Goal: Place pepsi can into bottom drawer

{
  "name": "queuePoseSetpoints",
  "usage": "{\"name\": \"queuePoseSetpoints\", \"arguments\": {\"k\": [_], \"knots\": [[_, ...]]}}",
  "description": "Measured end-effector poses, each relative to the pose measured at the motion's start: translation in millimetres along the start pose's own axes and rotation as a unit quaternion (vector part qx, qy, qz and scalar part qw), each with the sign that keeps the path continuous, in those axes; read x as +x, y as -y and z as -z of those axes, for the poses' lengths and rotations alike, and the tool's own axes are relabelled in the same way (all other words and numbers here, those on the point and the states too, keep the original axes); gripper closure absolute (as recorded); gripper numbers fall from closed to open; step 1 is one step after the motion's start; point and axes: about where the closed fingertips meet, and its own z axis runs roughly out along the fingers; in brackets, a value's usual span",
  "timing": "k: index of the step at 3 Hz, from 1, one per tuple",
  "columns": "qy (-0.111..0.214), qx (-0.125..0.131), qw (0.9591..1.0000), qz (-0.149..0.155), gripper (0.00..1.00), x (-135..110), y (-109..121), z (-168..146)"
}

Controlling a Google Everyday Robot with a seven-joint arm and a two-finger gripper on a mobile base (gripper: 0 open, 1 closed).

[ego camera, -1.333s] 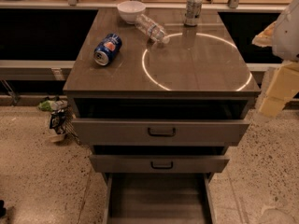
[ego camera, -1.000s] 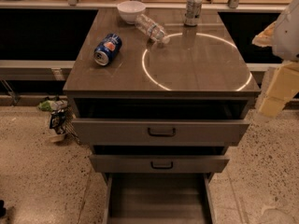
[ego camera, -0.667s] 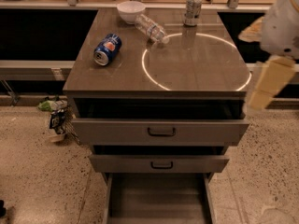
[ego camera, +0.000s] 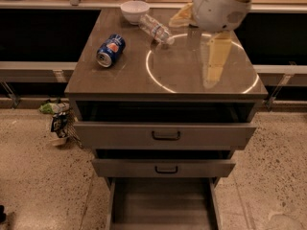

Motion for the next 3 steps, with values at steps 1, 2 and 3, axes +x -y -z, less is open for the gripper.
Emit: {"name": "queuePoseSetpoints", "arguments": {"k": [1,2,3], "knots": [[-0.019,-0.008,0.9939,0.109,0.00,-15.7,38.6,-20.0],[-0.028,-0.001,0.9888,0.147,0.00,-21.3,52.5,-25.1],[-0.027,0.000,0.9891,0.144,0.00,-21.3,52.7,-25.0]]}}
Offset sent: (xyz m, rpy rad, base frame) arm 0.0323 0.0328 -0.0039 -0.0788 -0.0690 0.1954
